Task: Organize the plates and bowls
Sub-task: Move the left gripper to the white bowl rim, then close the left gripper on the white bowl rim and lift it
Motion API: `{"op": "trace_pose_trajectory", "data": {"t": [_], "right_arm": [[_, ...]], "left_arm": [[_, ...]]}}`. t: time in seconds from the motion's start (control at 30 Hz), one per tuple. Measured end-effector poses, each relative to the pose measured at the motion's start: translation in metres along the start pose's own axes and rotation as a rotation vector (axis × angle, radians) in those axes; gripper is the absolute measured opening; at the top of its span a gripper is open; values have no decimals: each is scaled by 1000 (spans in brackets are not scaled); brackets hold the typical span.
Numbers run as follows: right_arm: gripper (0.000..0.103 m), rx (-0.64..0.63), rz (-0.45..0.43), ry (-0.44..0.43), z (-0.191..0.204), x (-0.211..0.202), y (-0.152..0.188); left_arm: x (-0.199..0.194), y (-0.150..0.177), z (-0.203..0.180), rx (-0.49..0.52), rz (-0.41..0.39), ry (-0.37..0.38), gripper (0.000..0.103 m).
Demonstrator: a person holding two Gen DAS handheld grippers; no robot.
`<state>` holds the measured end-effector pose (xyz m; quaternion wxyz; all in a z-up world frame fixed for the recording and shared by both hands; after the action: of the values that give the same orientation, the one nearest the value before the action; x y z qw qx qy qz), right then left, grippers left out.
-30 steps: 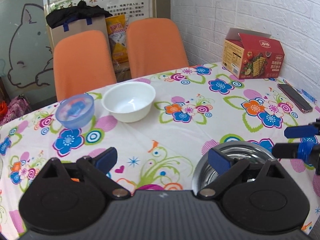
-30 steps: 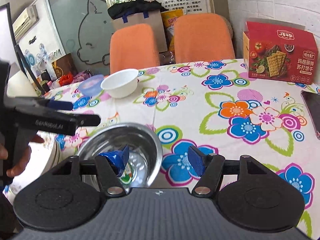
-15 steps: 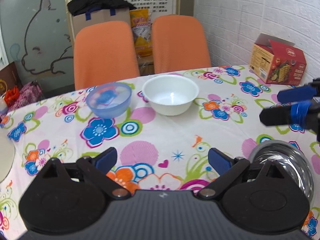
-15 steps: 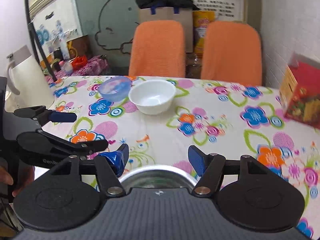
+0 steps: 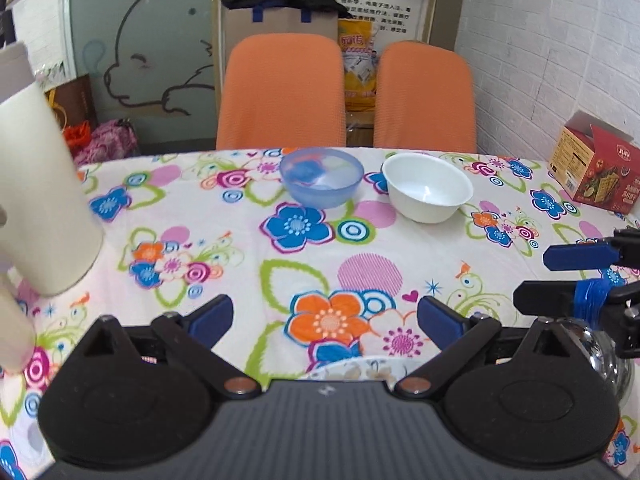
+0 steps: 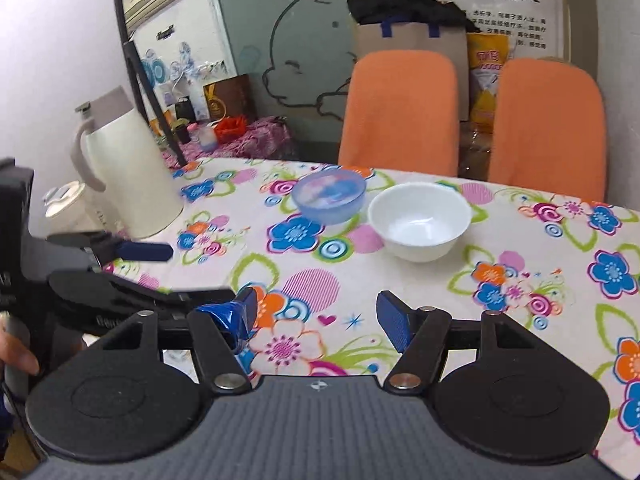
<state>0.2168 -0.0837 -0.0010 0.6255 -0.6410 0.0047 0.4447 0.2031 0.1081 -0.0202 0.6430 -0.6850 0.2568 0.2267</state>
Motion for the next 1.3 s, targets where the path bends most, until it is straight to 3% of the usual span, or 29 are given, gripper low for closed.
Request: {"op": "trace_pose_trajectory", "data": {"t": [0.37,0.63,0.83,1.03,1.17,1.3], "right_arm": [[52,-20,14,0,26,-27,9],[52,-45,22,26,24,-28,7],[52,-9,51,98,-16,-11,-1],[52,3,107,151,-66,35,-28],[52,-4,153,206,-97,63,-37],[52,-5,190,186,-112,83,-28]], "left_arm": [[-23,8,3,-50,-25,49,98],[7,3,14,-62,28,44,99],[54,-38,11,-46,58,58,99],[103,-105,-18,-14,37,156,99],[144,-141,-48,52,38,219,99],[188,-150,-72,145,104,217,99]]}}
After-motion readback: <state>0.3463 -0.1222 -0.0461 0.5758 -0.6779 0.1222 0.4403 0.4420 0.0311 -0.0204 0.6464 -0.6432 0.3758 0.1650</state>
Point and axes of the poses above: each gripper's, at about its wrist camera, not at the fingertips, and x roughly the way its jaws point, z to its left, y to its underside, the point moved 5 cm from there along x, roughly the way its jaws point, and after that the axes turned 2 degrees about -z, right-handed, at the moved point
